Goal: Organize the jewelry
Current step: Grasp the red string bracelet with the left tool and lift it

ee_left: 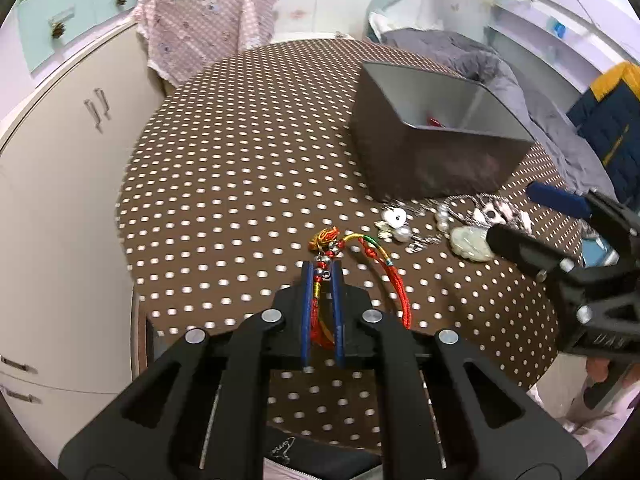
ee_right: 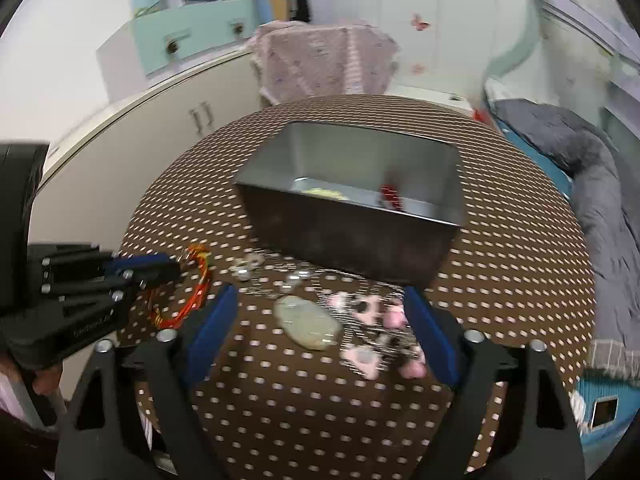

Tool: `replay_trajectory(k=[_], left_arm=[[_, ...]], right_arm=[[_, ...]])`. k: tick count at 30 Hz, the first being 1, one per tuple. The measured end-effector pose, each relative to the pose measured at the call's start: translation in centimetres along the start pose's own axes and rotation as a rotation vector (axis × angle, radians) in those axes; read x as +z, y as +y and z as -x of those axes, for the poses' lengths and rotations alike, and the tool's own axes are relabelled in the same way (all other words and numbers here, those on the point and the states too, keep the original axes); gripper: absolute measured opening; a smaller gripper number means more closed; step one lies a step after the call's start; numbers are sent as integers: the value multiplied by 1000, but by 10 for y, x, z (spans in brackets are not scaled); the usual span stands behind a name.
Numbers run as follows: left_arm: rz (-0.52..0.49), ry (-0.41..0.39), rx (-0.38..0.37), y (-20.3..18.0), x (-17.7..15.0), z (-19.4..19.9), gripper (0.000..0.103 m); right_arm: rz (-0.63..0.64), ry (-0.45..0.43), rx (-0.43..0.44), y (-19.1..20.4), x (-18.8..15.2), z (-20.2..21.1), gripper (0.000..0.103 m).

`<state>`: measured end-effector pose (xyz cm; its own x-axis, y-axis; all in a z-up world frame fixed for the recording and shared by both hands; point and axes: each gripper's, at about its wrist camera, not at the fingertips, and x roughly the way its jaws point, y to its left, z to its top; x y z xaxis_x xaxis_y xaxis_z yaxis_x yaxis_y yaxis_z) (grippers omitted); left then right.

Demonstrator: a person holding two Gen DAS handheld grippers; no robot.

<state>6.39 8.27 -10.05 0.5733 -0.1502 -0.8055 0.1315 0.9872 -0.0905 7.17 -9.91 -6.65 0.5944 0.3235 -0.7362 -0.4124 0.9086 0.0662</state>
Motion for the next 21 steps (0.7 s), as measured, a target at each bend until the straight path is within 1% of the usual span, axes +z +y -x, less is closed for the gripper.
replay_trajectory(k=[2,3,5,8,11,13,19,20,21], left_arm=[[18,-5,-2,6,0,2,9],[24,-7,-3,8,0,2,9],[34,-9,-4,10,0,2,9],[43,-8,-10,12,-2,3,9],[47,-13,-18,13,-2,3,9],[51,-15,-24,16,-1,3,9],[60,-21,-34,21,0,3,9],[60,-21,-34,21,0,3,9],[60,-21,-34,22,0,3,9]], right_arm=[[36,12,40,10,2,-6,56],[51,23,61,15,2,-10,52],[68,40,99,23,3,-16,39],[87,61,128,31,5,-26,29],[97,74,130,37,8,-33,27],[107,81,113,40,10,-39,25],[127,117,106,47,9,-53,14],[132,112,94,47,9,-54,11],[140,110,79,48,9,-55,10]])
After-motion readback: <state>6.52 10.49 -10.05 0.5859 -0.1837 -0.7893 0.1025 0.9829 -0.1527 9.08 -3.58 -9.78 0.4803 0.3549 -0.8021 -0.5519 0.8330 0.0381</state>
